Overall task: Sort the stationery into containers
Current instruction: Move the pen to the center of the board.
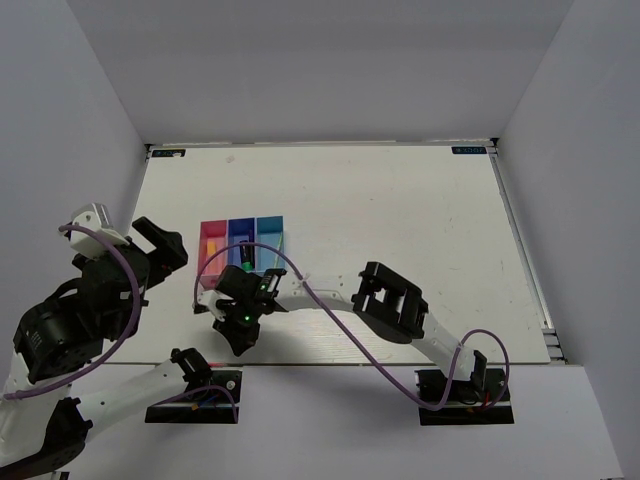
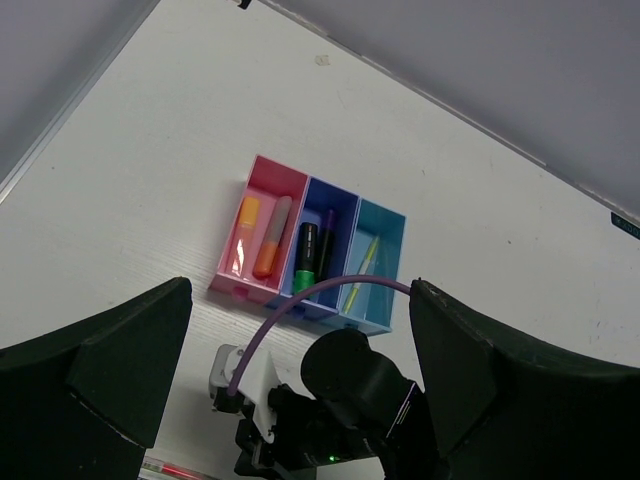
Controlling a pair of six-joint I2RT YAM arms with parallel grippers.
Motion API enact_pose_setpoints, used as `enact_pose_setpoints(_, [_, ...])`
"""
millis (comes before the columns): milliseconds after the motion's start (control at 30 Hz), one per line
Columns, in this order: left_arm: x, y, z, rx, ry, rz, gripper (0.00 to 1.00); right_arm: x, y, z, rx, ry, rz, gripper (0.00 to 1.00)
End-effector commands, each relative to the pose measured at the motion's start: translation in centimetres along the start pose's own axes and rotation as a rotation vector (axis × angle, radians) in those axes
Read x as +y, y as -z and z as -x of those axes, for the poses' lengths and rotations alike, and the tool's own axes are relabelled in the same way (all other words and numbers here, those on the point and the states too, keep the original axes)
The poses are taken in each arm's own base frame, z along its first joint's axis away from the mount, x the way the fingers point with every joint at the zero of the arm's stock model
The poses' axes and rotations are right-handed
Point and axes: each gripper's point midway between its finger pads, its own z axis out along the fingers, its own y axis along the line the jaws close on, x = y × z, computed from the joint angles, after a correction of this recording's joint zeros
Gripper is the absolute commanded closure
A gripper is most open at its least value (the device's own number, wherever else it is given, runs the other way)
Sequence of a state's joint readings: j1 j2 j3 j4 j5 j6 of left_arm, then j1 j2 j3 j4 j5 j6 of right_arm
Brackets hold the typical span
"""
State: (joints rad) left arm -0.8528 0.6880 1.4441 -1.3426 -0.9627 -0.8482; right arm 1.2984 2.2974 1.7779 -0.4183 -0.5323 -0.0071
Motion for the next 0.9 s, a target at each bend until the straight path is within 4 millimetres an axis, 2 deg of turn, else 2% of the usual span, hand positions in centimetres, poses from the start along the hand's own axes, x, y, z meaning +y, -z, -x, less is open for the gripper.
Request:
enact_pose_setpoints(0, [4.2,0.5,-2.2,0.079,-0.195,0.117,0.0,1.1,-0.1,2.0,-0.044,0.04,0.035,1.0])
enact_pose_setpoints(367, [3.9,0.6,-2.1,0.079,-0.183,0.099,0.0,2.3,-1.5,2.1,-0.034,0.012,0.068,1.0])
enact_pose_setpoints(700, [3.9,0.6,-2.2,0.082,-0.182,0.093,0.0,2.0,-2.2,1.2,-0.016,-0.007,0.069,1.0])
enact_pose_setpoints(867, [3.9,0.7,-2.2,0.081,-0.178,0.091,0.0,2.1,-2.6,1.3,-0.021,-0.009,0.072,1.0])
